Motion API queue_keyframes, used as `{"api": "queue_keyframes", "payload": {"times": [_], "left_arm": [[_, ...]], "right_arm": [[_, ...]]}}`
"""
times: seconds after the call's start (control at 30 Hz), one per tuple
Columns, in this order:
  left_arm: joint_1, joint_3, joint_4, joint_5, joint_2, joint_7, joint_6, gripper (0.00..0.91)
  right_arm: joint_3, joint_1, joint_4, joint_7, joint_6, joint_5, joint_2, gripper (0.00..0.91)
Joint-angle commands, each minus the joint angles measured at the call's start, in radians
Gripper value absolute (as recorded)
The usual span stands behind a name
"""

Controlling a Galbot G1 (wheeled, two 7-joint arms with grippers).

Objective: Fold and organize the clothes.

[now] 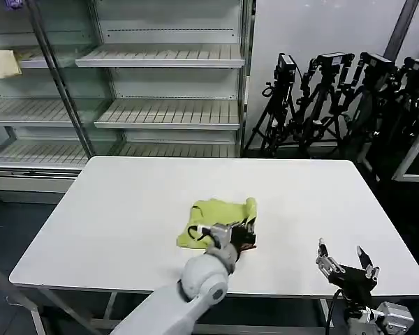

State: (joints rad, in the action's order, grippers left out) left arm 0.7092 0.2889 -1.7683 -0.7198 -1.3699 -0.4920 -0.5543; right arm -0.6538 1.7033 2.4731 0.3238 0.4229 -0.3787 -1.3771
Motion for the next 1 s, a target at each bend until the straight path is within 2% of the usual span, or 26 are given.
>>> {"api": "queue_keyframes", "payload": {"times": [0.03, 0.17, 0.23, 0.37, 0.57, 0.7, 0.87, 1.0], "left_arm": [[-0.105, 0.047, 0.138, 0.059, -0.136, 0.070, 0.100, 0.907], [-0.047, 0.044, 0.126, 0.117, -0.154, 0.069, 0.183, 0.907], [-0.024, 0.029, 0.122, 0.138, -0.171, 0.070, 0.238, 0.907], [0.026, -0.017, 0.057, 0.155, -0.166, 0.073, 0.290, 0.907], [0.169, -0.134, -0.129, 0.231, -0.003, 0.105, 0.330, 0.907], [0.336, -0.297, -0.278, 0.270, 0.090, 0.138, 0.335, 0.907], [0.507, -0.408, -0.411, 0.340, 0.173, 0.197, 0.331, 0.907], [0.573, -0.441, -0.443, 0.391, 0.214, 0.255, 0.348, 0.907]], "right_arm": [[-0.009, 0.022, 0.006, -0.052, -0.022, 0.108, 0.016, 0.907], [-0.005, 0.030, 0.010, -0.085, -0.069, 0.185, 0.019, 0.907], [-0.009, 0.037, 0.014, -0.088, -0.092, 0.202, 0.026, 0.907], [-0.027, 0.040, 0.013, -0.088, -0.107, 0.202, 0.050, 0.907], [-0.007, 0.016, -0.003, -0.088, -0.137, 0.200, 0.056, 0.907], [0.051, 0.025, -0.021, -0.099, -0.176, 0.255, 0.042, 0.907], [0.070, 0.015, -0.062, -0.107, -0.214, 0.275, 0.041, 0.907], [0.080, 0.006, -0.064, -0.110, -0.227, 0.266, 0.025, 0.907]]}}
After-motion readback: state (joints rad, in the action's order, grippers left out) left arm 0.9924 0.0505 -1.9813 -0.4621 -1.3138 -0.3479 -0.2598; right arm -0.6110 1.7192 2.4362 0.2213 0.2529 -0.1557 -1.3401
